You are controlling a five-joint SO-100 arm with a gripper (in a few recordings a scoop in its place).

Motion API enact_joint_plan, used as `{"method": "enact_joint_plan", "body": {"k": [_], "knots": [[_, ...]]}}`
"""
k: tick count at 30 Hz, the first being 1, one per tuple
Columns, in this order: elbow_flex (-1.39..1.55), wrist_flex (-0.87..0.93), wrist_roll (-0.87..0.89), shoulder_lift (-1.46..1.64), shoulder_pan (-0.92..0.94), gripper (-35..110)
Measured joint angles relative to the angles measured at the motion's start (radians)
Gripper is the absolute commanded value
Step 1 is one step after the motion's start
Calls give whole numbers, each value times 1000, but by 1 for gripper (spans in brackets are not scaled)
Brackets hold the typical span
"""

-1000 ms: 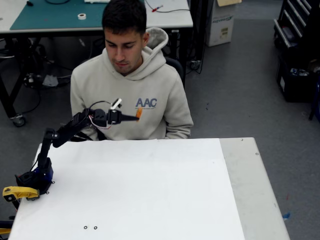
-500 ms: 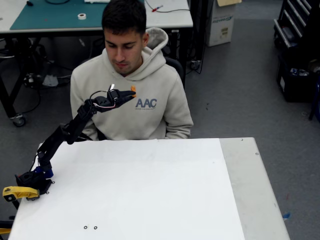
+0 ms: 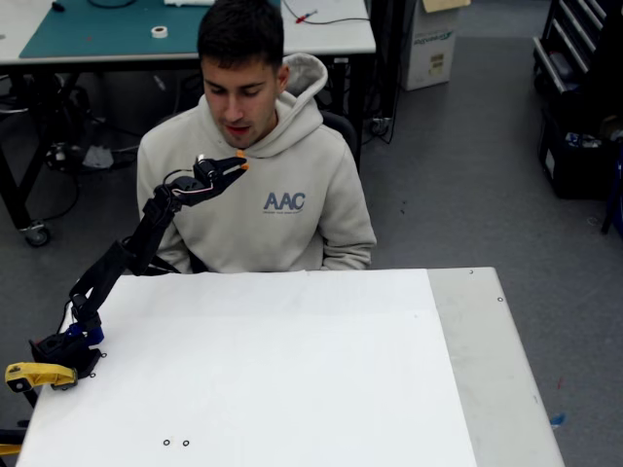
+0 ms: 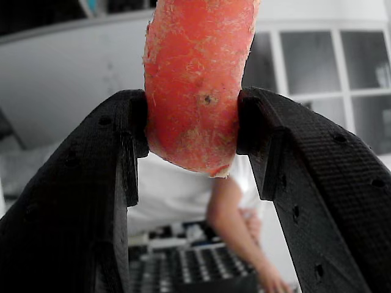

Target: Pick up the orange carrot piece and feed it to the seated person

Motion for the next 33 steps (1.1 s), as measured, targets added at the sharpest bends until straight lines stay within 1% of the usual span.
{"method": "enact_joint_plan", "body": {"k": [7,10,33], "knots": [[0,-175,11,-6,-37,-3],[0,-224,8,-8,-32,-3],[0,-250,-2,-8,-35,-1]]}}
